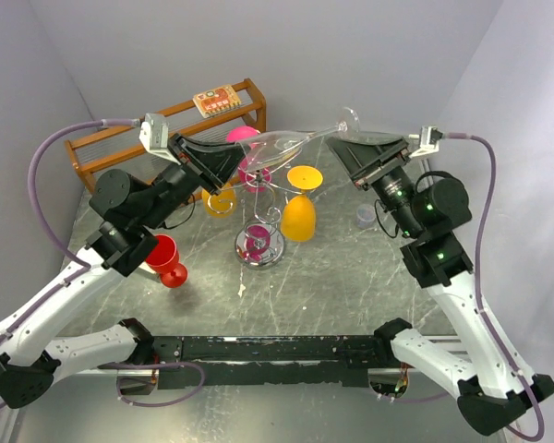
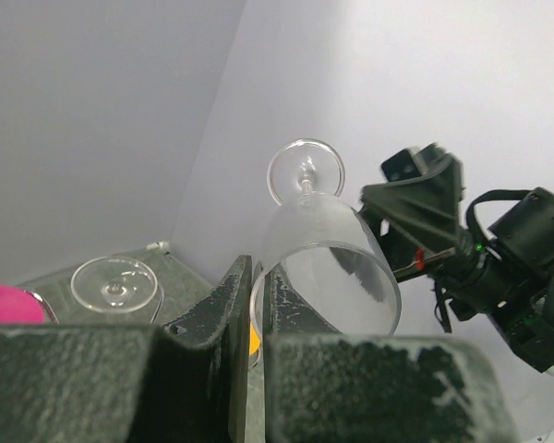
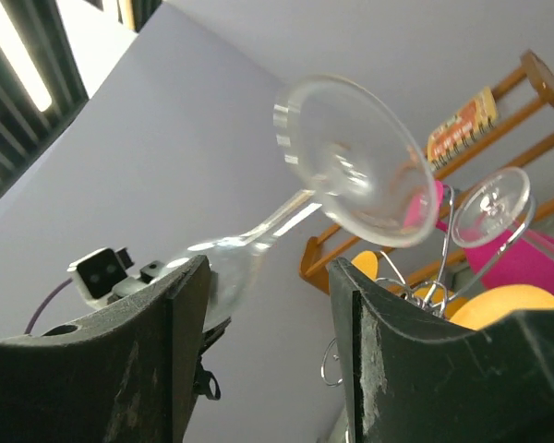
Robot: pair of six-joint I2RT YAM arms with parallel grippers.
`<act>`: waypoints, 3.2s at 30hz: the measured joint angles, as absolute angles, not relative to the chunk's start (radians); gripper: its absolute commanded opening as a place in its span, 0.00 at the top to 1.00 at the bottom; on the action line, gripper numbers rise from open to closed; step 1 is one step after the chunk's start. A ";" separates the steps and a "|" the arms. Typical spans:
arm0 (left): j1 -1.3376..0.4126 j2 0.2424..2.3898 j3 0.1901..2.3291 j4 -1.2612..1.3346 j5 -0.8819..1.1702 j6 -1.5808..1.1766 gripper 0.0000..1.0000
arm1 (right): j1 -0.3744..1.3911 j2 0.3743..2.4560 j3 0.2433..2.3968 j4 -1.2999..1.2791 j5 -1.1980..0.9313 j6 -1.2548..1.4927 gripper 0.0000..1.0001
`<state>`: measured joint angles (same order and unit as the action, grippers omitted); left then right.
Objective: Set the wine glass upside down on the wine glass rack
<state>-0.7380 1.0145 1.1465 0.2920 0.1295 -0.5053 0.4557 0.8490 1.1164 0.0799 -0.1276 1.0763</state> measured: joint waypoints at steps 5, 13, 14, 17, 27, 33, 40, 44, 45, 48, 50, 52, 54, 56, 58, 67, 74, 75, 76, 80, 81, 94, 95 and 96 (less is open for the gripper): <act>-0.738 1.034 1.140 0.364 0.131 -0.508 0.93 | 0.456 0.891 1.114 0.070 -0.128 1.169 0.47; -0.738 1.036 1.128 0.401 0.143 -0.516 0.93 | 0.456 0.891 1.101 0.170 -0.128 1.245 0.48; -0.738 1.036 1.128 0.404 0.145 -0.517 0.93 | 0.456 0.893 1.101 0.177 -0.128 1.251 0.49; -0.738 1.038 1.125 0.420 0.158 -0.524 0.93 | 0.456 0.908 1.101 0.196 -0.132 1.277 0.51; -0.738 1.063 1.113 0.448 0.206 -0.543 0.93 | 0.456 0.968 1.080 0.265 -0.181 1.343 0.66; -0.737 1.065 1.098 0.470 0.233 -0.552 0.93 | 0.456 0.970 1.074 0.308 -0.196 1.360 0.83; -0.734 1.065 1.077 0.522 0.281 -0.559 0.92 | 0.455 0.965 1.050 0.396 -0.207 1.381 0.92; -0.733 1.066 1.069 0.539 0.297 -0.562 0.93 | 0.453 0.962 1.035 0.429 -0.210 1.384 0.88; -0.732 1.066 1.068 0.542 0.300 -0.563 0.93 | 0.453 0.962 1.032 0.435 -0.210 1.385 0.86; -0.731 1.066 1.065 0.551 0.308 -0.566 0.93 | 0.453 0.961 1.021 0.459 -0.212 1.389 0.80; -0.730 1.066 1.060 0.558 0.315 -0.569 0.93 | 0.453 0.961 1.019 0.467 -0.214 1.390 0.80; -0.730 1.066 1.055 0.564 0.319 -0.574 0.93 | 0.453 0.963 1.019 0.477 -0.218 1.391 0.79; -0.730 1.066 1.052 0.569 0.323 -0.577 0.93 | 0.453 0.966 1.019 0.489 -0.222 1.392 0.79; -0.730 1.066 1.052 0.571 0.327 -0.577 0.93 | 0.453 0.972 1.019 0.504 -0.227 1.395 0.80; -0.730 1.066 1.051 0.572 0.329 -0.577 0.93 | 0.453 0.976 1.019 0.512 -0.229 1.397 0.84; -0.730 1.064 1.050 0.562 0.338 -0.582 0.67 | 0.451 0.970 1.002 0.530 -0.225 1.382 1.00; -0.736 1.018 1.008 0.479 0.352 -0.572 0.38 | 0.453 0.936 0.970 0.476 -0.219 1.292 1.00; -0.737 1.003 0.998 0.466 0.352 -0.566 0.35 | 0.453 0.928 0.970 0.466 -0.216 1.277 1.00; -0.736 0.989 0.991 0.453 0.351 -0.561 0.34 | 0.453 0.918 0.970 0.457 -0.213 1.259 1.00; -0.737 0.928 0.970 0.403 0.342 -0.531 0.29 | 0.453 0.867 0.970 0.423 -0.215 1.169 1.00; -0.737 0.909 0.966 0.389 0.340 -0.518 0.28 | 0.453 0.849 0.970 0.405 -0.218 1.129 1.00; -0.737 0.834 1.014 0.259 0.348 -0.438 0.26 | 0.453 0.792 1.034 0.186 -0.428 0.721 1.00; -0.737 0.838 1.022 0.256 0.358 -0.438 0.25 | 0.453 0.792 1.044 0.173 -0.451 0.692 1.00; -0.737 0.843 1.030 0.255 0.370 -0.438 0.25 | 0.453 0.791 1.053 0.160 -0.475 0.665 1.00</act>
